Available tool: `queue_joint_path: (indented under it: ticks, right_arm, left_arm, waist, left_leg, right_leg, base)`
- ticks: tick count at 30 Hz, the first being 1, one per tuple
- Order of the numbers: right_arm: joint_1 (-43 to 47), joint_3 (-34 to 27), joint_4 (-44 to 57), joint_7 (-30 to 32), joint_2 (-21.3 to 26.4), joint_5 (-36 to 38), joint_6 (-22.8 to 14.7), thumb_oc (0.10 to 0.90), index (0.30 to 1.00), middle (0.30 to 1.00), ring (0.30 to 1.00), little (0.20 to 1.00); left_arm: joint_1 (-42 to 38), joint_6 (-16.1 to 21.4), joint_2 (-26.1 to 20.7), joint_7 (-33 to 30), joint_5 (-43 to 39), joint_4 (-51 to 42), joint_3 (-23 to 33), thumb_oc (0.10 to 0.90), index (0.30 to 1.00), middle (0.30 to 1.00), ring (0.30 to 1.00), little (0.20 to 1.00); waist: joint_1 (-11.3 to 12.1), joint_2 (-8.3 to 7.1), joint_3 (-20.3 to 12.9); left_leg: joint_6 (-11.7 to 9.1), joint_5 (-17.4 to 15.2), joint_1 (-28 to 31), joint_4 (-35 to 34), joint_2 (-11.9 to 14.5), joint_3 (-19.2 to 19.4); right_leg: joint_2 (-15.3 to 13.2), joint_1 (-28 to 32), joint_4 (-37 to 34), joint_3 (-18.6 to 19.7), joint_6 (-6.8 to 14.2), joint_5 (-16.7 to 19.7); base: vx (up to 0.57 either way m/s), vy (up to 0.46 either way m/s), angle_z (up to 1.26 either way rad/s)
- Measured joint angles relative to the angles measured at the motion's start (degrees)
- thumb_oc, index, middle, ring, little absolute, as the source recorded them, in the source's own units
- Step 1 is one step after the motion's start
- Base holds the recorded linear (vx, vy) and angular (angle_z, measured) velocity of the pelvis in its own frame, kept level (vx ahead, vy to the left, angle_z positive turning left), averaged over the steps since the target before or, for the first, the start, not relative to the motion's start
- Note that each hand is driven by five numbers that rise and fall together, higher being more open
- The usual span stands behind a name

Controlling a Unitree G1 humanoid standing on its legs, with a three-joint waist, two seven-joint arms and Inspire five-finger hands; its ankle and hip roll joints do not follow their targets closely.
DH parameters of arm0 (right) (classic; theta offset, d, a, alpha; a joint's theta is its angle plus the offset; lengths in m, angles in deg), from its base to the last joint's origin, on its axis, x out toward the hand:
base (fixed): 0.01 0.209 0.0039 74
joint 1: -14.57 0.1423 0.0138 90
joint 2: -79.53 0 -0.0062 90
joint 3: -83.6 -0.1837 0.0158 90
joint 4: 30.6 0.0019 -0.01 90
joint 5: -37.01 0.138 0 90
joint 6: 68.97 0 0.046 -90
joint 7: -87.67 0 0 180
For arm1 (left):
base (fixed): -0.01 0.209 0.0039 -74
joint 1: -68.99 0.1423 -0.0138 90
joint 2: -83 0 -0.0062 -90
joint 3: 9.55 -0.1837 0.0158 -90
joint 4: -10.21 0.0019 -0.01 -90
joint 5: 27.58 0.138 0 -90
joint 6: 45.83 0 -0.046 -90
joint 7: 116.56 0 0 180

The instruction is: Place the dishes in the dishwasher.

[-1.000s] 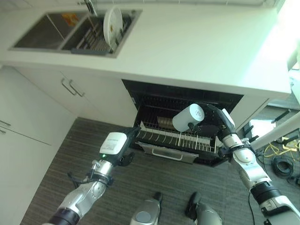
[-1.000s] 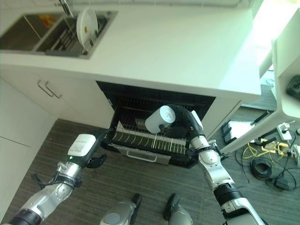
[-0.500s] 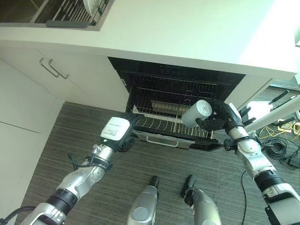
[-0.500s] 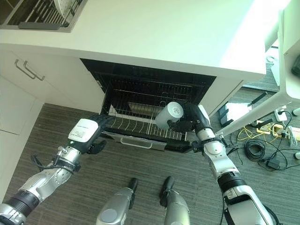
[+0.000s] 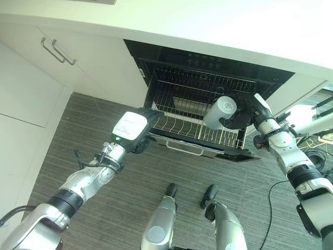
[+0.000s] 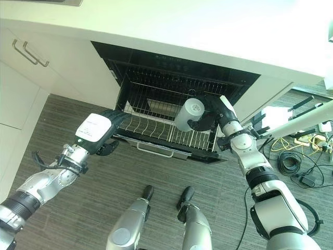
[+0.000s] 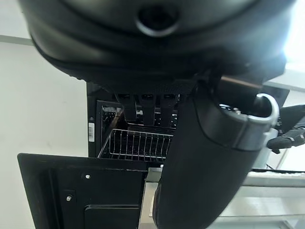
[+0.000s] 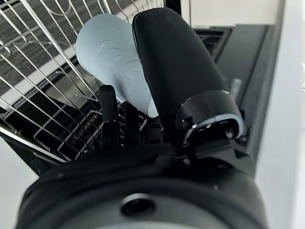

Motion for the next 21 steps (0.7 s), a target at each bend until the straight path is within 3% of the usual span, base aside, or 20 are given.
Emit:
queue_joint_path:
  ticks: [4,12,21]
  right_arm:
    - [2.6,0.8,-0.4,0.0,0.1,0.1,0.0,0.400,0.300,0.300,0.300,0.300]
    - [5.0,1.0,-0.9,0.6,0.0,-0.1,0.2,0.400,0.300,0.300,0.300,0.300]
    - [5.2,1.1,-9.6,1.2,0.4,-5.9,1.7,0.400,0.300,0.300,0.300,0.300]
  left_arm:
    - [-1.9,0.2,-1.0,0.0,-1.5,0.6,-3.2,0.800,0.900,0.900,0.900,0.900]
    - [-2.6,0.2,-1.4,0.0,-1.9,1.8,-3.3,0.800,0.900,0.900,0.900,0.900]
    - [-4.2,0.2,-1.6,0.0,-2.0,1.8,-4.3,0.800,0.900,0.900,0.900,0.900]
  waist:
    - [-0.1,0.10,0.4]
    - [-0.5,0.18,0.4]
    - [-0.8,0.18,0.4]
  left_leg:
    - [0.0,0.0,-0.8,0.0,0.0,-0.2]
    - [0.1,0.3,-1.6,0.1,-0.3,0.1]
    - [0.1,1.1,-1.9,-0.1,-0.7,0.1]
  right_leg:
    - [0.0,-0.4,-0.4,-0.5,0.0,0.0]
    - [-0.6,-1.6,0.1,-0.4,0.0,0.0]
    - [-1.0,-1.6,0.5,-0.4,0.2,0.2]
  base:
    - [-0.06,0.020,0.05]
    - [-0.02,0.015,0.02]
    - [0.00,0.003,0.01]
